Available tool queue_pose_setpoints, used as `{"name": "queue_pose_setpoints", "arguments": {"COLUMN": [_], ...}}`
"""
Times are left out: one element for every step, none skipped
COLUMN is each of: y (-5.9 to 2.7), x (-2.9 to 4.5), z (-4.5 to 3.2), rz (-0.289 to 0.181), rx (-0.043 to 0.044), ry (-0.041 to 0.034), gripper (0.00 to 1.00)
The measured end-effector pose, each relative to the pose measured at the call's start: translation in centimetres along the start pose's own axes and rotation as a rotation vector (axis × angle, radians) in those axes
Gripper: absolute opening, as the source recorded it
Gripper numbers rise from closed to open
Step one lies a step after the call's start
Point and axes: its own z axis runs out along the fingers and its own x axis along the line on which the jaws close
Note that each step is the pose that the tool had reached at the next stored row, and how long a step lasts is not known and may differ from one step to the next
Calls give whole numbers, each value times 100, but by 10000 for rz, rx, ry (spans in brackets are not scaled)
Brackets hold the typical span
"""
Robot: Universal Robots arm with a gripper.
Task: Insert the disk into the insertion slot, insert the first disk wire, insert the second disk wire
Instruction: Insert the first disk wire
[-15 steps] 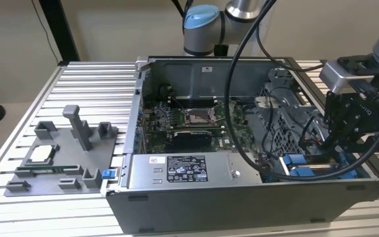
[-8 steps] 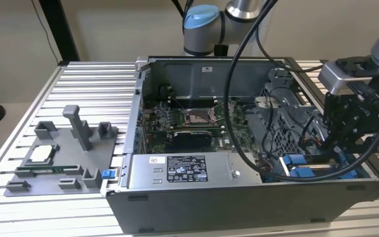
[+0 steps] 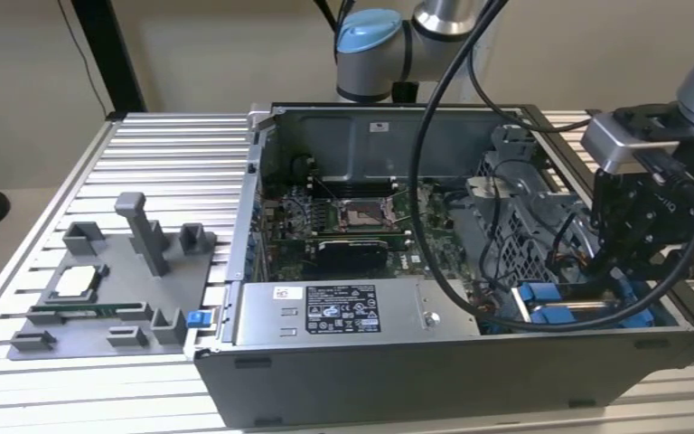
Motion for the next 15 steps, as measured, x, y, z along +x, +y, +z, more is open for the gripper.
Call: {"name": "queue_pose_setpoints", "arguments": {"y": [0,0,0,0,0,0,0,0,0,0,0,0,0,0,0], "x": [-2,-4,-5,-6,-6,-6,-7,-7,-7,-7,-7,-6,-7,-7,-6], "z": [2,3,1,0,0,0,1,3,6,11,16,24,31,40,50], "rz": [-1,-1,0,0,0,0,0,0,0,0,-1,-1,-2,-2,-2], "rx": [1,0,0,0,0,0,0,0,0,0,1,1,1,1,2], "ry": [-5,-6,-2,0,0,1,0,1,-1,-1,0,0,0,1,3], "gripper": [0,0,0,0,0,0,0,0,0,0,0,0,0,0,0]}}
